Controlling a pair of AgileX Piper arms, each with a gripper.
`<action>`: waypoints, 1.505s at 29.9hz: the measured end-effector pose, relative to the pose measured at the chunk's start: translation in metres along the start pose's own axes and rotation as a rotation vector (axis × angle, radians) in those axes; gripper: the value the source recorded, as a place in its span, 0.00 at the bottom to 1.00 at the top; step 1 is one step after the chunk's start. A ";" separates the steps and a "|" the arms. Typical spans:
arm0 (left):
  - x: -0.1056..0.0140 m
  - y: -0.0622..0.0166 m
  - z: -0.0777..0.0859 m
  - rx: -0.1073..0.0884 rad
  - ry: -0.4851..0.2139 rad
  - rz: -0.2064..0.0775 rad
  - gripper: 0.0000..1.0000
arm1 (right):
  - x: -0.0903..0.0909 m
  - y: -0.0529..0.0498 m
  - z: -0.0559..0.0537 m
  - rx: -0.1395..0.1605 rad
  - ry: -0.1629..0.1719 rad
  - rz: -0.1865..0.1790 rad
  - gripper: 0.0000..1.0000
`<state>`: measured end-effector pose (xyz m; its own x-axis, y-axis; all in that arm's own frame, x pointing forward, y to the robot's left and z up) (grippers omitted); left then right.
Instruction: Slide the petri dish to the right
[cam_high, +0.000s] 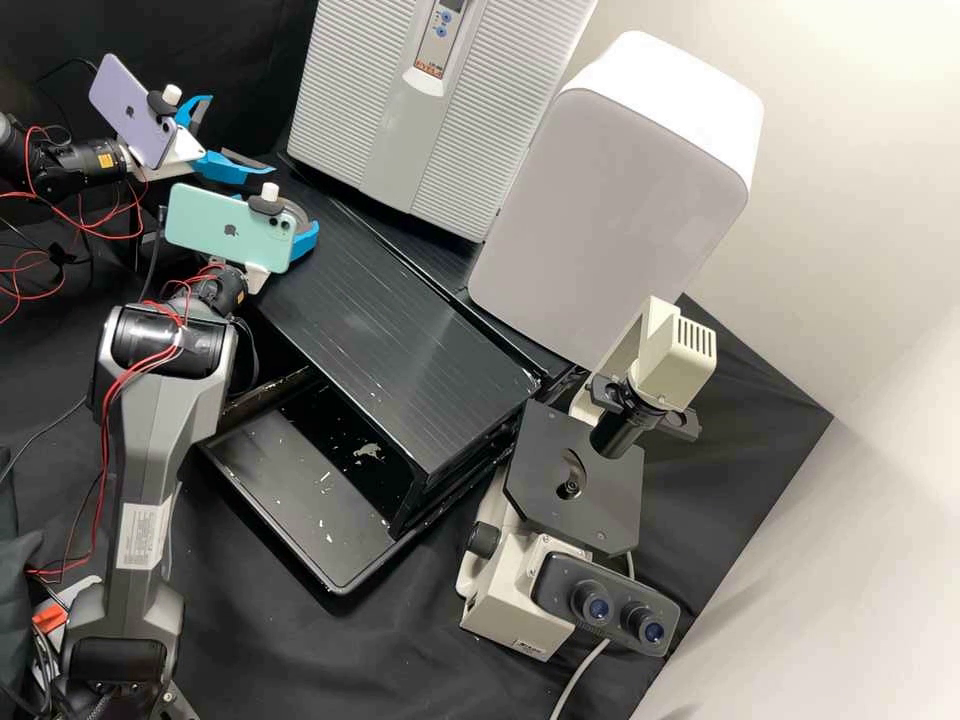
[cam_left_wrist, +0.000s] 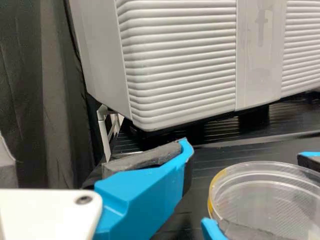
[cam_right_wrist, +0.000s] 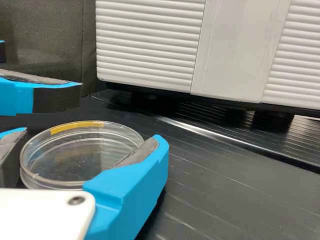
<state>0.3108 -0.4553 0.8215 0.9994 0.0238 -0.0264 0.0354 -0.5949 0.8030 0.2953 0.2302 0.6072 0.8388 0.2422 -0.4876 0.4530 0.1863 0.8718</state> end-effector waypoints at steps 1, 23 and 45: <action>0.000 0.0000 0.000 0.000 0.000 0.000 1.00 | 0.000 0.000 0.001 -0.001 -0.003 -0.001 0.00; 0.000 0.0000 0.000 0.000 0.000 0.000 1.00 | -0.045 0.019 0.050 -0.044 -0.071 0.093 0.00; 0.000 0.0000 0.000 0.000 0.000 0.000 1.00 | -0.084 0.038 0.117 -0.019 -0.015 0.202 0.00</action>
<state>0.3108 -0.4553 0.8215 0.9994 0.0238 -0.0264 0.0354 -0.5949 0.8030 0.2776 0.1051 0.6862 0.9165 0.2623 -0.3019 0.2693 0.1533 0.9508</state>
